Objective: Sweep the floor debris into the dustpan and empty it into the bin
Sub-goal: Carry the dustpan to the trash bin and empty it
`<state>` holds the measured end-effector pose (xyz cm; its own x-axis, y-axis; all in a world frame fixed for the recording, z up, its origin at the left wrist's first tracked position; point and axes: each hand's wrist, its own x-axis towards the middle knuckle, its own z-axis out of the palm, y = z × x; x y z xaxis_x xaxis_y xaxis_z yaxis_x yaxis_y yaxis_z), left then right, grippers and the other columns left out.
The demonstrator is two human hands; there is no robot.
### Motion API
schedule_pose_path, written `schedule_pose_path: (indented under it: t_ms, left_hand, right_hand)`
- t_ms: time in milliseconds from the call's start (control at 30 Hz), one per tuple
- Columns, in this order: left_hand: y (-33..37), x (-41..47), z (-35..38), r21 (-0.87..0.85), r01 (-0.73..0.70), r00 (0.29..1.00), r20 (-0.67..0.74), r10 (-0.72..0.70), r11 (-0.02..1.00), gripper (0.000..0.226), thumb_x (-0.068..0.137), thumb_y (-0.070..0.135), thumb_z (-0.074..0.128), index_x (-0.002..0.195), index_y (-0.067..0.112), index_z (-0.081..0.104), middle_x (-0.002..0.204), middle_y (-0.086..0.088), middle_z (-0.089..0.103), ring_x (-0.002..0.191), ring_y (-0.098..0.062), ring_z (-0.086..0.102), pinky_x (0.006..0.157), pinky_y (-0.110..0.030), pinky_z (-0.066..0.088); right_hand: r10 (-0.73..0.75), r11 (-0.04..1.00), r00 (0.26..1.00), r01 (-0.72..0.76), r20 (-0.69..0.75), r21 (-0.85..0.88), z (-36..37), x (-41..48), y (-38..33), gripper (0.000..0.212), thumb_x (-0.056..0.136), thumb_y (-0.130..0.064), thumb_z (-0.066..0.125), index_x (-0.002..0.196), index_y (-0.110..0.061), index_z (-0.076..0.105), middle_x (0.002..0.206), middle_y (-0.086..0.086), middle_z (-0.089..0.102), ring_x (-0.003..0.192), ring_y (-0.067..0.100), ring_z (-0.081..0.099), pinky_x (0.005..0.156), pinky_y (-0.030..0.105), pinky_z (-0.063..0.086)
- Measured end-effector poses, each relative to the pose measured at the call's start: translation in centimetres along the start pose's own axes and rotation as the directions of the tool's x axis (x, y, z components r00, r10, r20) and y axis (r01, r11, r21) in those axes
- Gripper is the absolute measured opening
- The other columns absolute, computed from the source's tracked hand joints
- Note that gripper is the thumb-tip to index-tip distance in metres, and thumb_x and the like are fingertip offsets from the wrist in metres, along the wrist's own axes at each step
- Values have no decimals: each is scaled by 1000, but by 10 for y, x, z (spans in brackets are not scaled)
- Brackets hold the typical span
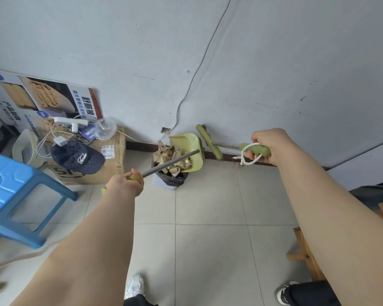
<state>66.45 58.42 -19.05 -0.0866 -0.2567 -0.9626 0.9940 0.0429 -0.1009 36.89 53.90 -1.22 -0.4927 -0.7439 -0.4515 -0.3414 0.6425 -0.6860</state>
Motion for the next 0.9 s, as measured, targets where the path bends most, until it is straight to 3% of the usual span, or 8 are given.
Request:
schedule_pose_path:
  t_ms: [100, 167, 300, 400, 533, 667, 833, 900]
  left_hand:
    - [-3, -5, 5, 61, -17, 1000, 23, 16, 998, 36, 100, 31, 40, 119, 14, 65, 80, 2, 58, 37, -14, 46, 37, -16, 45]
    - [-3, -7, 6, 73, -30, 999, 42, 27, 997, 34, 100, 30, 41, 119, 14, 64, 73, 0, 56, 30, -15, 45, 41, -17, 47]
    - [-2, -11, 6, 59, -22, 998, 54, 18, 998, 35, 100, 29, 40, 121, 13, 63, 82, -2, 60, 45, -15, 50, 59, -14, 53]
    - [1, -13, 6, 57, -23, 999, 49, 20, 998, 34, 101, 28, 37, 119, 12, 61, 96, -3, 63, 45, -15, 51, 51, -16, 51]
    - [2, -21, 12, 96, -23, 998, 54, 17, 995, 22, 99, 13, 37, 105, 12, 58, 75, -5, 53, 41, -16, 46, 44, -17, 48]
    - [3, -33, 17, 60, -22, 997, 76, 17, 998, 21, 101, 22, 40, 91, 11, 54, 59, -1, 42, 28, -15, 42, 52, -14, 51]
    - [1, -29, -5, 66, -17, 999, 46, 14, 998, 28, 99, 19, 44, 121, 16, 62, 75, -5, 54, 47, -14, 53, 53, -12, 53]
    - [1, -30, -6, 75, 2, 999, 38, -5, 997, 32, 98, 17, 44, 125, 19, 62, 79, -3, 56, 46, -13, 51, 40, -13, 47]
  right_hand:
    - [-9, 1000, 1000, 9, -3, -18, 1, -2, -4, 9, 82, 5, 44, 80, -4, 43, 64, 25, 55, 43, 29, 55, 39, 25, 47]
    - [-14, 1000, 1000, 14, -3, -25, 1, -3, -4, 10, 82, 5, 43, 75, -4, 42, 64, 25, 55, 46, 30, 55, 44, 27, 47]
    - [-13, 1000, 1000, 13, -10, -15, 0, -4, -4, 12, 82, 5, 43, 74, -4, 41, 69, 28, 54, 51, 33, 57, 43, 28, 48]
    - [-9, 1000, 1000, 10, -13, 14, -2, -4, -5, 10, 82, 4, 44, 76, -4, 42, 74, 28, 55, 43, 29, 56, 36, 24, 47]
    - [-7, 999, 1000, 8, -20, 40, -9, -5, -7, 11, 83, 5, 44, 78, -4, 42, 75, 27, 55, 41, 28, 54, 37, 24, 48]
    - [9, 998, 1000, -8, -19, 63, -18, -9, -9, 11, 84, 5, 42, 89, -5, 42, 84, 27, 54, 48, 31, 55, 37, 24, 49]
    - [10, 997, 1000, -9, -14, 80, -24, -17, -6, 8, 86, 4, 43, 88, -5, 43, 93, 27, 51, 42, 28, 55, 36, 24, 48]
    - [19, 996, 1000, -18, -10, 84, -26, -19, -4, 8, 86, 3, 44, 87, -4, 43, 92, 28, 53, 49, 32, 56, 36, 24, 49]
